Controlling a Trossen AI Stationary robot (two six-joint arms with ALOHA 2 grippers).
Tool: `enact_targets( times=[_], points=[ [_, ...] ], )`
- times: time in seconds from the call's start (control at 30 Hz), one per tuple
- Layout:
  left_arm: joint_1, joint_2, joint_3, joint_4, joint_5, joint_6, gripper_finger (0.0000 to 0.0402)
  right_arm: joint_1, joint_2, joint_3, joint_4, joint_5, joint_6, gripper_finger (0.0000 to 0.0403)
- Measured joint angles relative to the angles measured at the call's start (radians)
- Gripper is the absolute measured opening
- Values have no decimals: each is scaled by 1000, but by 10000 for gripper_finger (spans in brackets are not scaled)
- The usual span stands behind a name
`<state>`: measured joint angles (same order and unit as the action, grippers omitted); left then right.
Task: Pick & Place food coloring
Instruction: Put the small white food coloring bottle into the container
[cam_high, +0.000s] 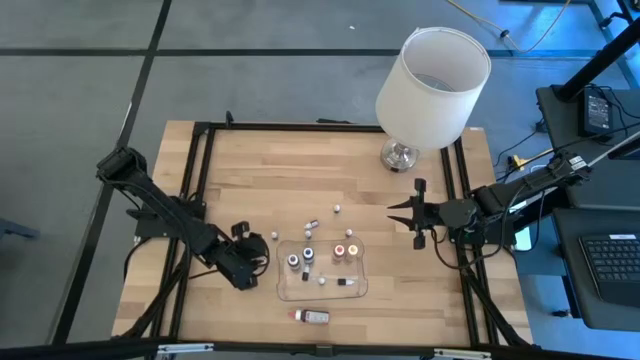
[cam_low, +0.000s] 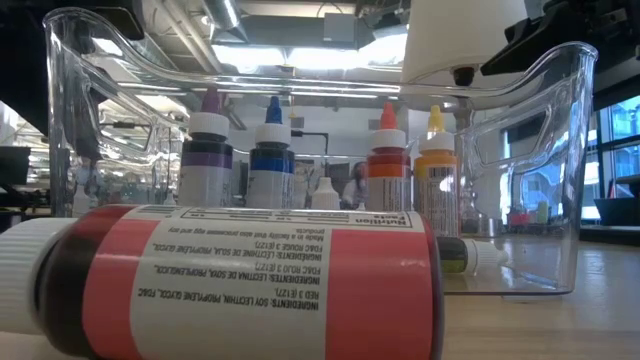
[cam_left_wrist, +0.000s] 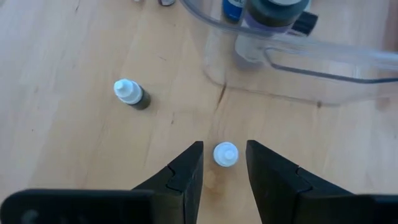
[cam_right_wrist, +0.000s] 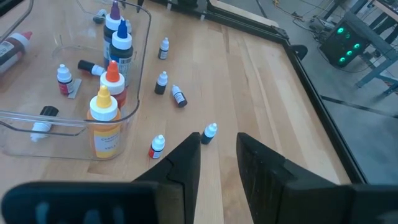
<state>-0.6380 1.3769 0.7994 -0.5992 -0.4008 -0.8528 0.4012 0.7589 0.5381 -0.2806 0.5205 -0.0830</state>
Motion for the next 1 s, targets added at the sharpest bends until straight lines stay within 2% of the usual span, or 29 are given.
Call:
enact_targets(
  times=[0.47,0.73,1.0],
  points=[
    [0,0,0,6,13,-28,187,0,0,0,0,-1,0,107],
    [-2,6,0,53,7,-24,191,0,0,0,0,0,0,107],
    [-2,87,0,54,19,-25,180,0,0,0,0,-1,0,107]
  ],
)
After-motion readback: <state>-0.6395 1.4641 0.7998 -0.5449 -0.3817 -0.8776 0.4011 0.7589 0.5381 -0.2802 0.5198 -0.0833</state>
